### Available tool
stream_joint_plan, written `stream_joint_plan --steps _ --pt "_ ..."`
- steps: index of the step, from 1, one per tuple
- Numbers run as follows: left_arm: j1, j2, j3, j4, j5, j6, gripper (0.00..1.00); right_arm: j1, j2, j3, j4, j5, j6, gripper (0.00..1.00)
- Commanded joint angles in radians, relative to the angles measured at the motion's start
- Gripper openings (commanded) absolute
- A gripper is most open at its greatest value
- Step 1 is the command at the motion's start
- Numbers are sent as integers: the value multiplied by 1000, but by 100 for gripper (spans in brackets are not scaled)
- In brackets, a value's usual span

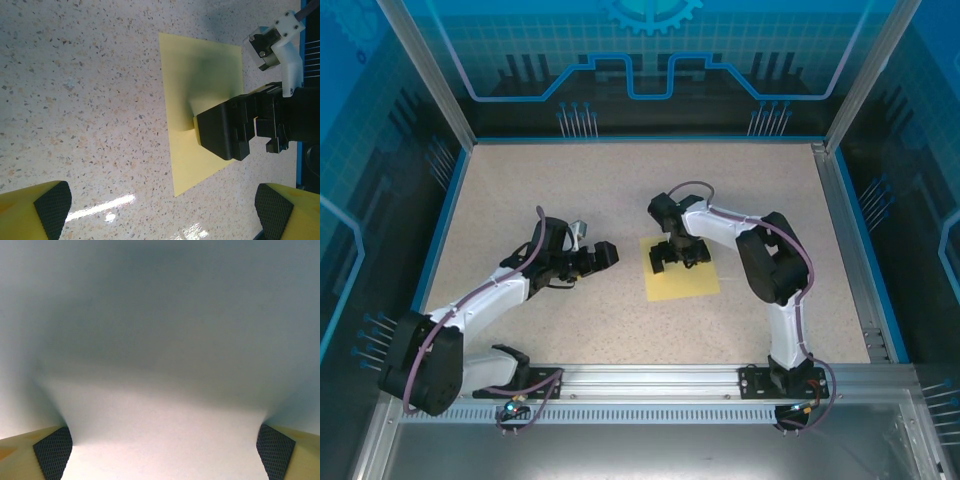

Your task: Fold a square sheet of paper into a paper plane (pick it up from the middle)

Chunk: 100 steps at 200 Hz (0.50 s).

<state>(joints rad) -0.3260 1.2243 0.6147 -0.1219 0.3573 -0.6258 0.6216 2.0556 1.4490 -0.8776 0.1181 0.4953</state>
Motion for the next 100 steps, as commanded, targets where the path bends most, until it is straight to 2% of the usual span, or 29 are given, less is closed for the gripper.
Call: stream_joint_plan --steps 1,42,100 --pt "-10 10 45 -3 17 32 99 3 89 -36 0 -41 -10 98" --pt "-9 13 65 -28 17 49 99 -19 88 -80 52 -92 6 95" --pt "-9 31 70 -23 19 50 99 -21 75 -66 23 -53 2 91"
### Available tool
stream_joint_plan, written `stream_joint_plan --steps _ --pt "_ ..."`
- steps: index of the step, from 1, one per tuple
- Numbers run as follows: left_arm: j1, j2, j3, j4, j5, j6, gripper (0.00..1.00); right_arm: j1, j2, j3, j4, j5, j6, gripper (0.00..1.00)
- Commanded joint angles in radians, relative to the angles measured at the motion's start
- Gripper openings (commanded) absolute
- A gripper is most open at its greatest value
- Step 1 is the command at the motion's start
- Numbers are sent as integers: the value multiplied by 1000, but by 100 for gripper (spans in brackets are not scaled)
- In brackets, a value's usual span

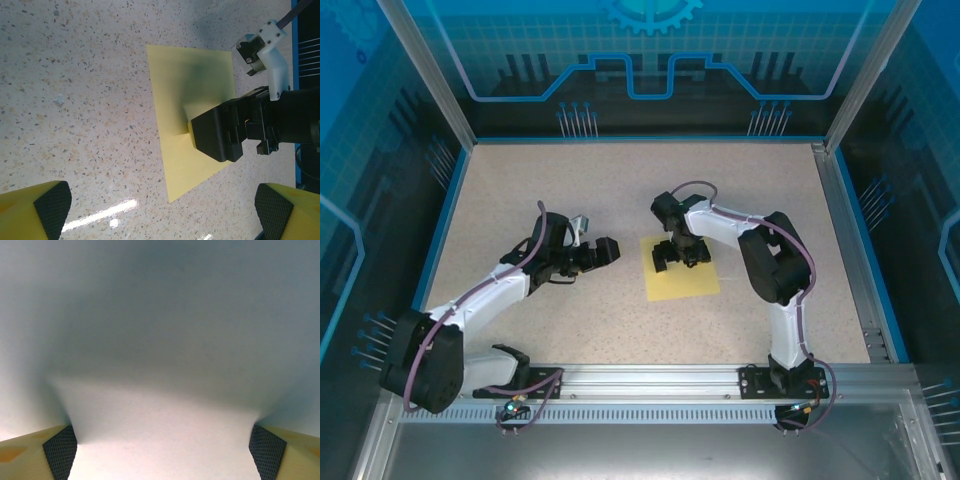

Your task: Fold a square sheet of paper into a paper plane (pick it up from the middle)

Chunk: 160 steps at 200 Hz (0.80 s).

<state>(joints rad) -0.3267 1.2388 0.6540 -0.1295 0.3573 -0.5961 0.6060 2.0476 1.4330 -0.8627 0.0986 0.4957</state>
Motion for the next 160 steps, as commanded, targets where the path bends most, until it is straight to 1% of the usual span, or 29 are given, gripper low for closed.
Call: stream_joint_plan --steps 1,31,51,71,81,96,107,116,160 --pt "-8 17 31 -15 20 21 99 -6 83 -50 8 -32 1 91" --pt "-9 19 30 -18 20 24 99 -2 77 -31 -10 -8 2 89" --pt "-9 20 30 -19 20 25 98 3 76 -21 -15 -10 0 85" --pt "-8 16 27 -23 19 28 98 5 72 -13 -18 -6 0 84" --pt "-8 16 27 -25 19 30 99 6 72 -10 -19 -6 0 81" --pt "-8 16 29 -28 19 32 98 6 74 -5 -23 -5 0 81" --pt "-9 16 29 -28 19 32 99 6 72 -3 -25 -4 -2 78" --pt "-8 17 31 -28 19 34 98 6 69 1 -27 -6 -2 78" --pt "-8 22 37 -32 20 41 99 4 -16 40 -40 -23 -8 92"
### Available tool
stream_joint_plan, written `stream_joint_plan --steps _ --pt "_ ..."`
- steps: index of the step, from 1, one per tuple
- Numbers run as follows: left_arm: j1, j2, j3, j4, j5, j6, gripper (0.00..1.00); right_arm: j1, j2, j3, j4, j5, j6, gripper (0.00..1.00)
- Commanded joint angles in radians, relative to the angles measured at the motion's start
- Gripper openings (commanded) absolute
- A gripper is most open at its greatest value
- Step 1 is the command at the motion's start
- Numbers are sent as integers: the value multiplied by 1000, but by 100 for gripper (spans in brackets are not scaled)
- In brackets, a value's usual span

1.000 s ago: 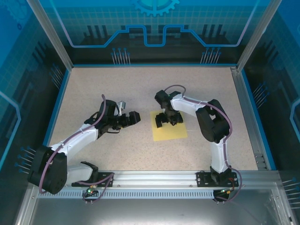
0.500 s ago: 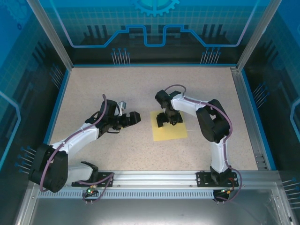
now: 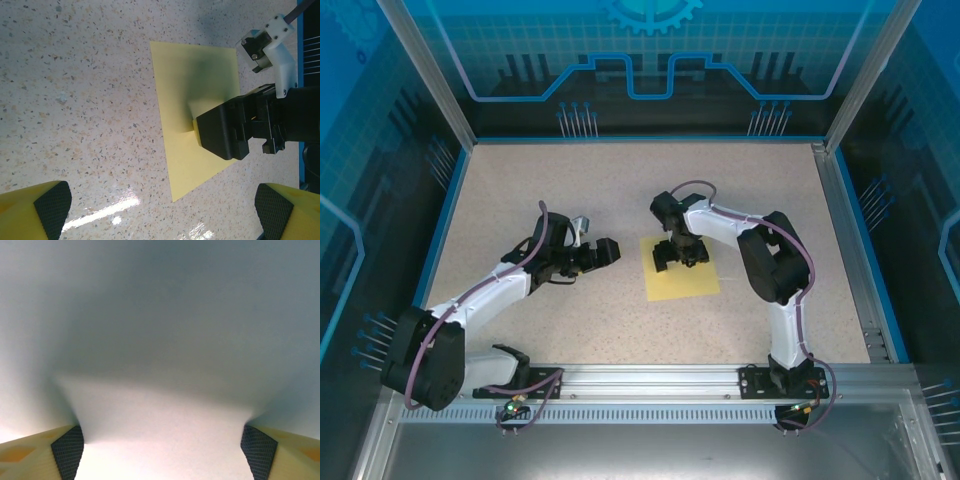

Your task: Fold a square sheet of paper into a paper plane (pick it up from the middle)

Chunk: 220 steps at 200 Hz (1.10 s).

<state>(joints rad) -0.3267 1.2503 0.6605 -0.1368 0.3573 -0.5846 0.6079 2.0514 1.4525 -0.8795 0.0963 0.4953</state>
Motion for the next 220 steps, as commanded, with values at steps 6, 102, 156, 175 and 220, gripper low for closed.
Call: stream_joint_plan --steps 6,102,156,175,220 --pt "-9 11 30 -23 20 29 99 1 -27 28 -26 -28 -9 93" --pt "-9 12 32 -26 23 37 98 3 54 19 -7 -14 -1 99" --pt "-9 0 31 -37 20 42 99 5 120 -31 8 -29 16 96" --pt "-8 4 36 -40 20 45 99 5 115 -36 7 -14 18 91" --pt "-9 17 46 -37 26 43 98 5 88 -24 -2 17 17 81"
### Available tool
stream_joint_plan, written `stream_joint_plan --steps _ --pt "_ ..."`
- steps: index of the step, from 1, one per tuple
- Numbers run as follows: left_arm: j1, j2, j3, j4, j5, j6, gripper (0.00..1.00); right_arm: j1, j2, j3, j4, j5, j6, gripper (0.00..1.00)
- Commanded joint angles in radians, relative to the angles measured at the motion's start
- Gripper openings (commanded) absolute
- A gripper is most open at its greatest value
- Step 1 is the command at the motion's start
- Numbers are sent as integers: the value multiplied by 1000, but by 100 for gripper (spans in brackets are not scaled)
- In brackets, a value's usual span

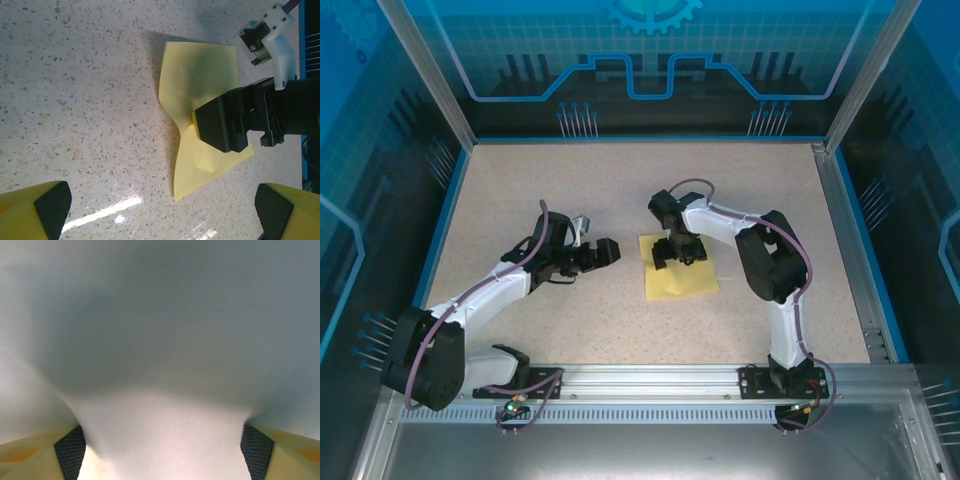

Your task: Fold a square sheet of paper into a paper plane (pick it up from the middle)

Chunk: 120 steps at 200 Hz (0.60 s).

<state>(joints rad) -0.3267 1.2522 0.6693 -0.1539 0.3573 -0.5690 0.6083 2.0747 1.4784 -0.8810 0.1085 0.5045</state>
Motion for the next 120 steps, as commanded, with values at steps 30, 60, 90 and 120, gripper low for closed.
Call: stream_joint_plan --steps 30,60,90,120 --pt "-9 15 37 -22 26 29 98 7 47 -45 -1 -6 0 80" --pt "-9 24 40 -21 28 27 98 8 0 -31 -7 -21 -4 93" --pt "-9 32 49 -22 34 28 99 6 -86 -16 -7 -32 -1 97" --pt "-9 35 52 -23 35 29 99 5 -120 -24 -5 -38 13 99"
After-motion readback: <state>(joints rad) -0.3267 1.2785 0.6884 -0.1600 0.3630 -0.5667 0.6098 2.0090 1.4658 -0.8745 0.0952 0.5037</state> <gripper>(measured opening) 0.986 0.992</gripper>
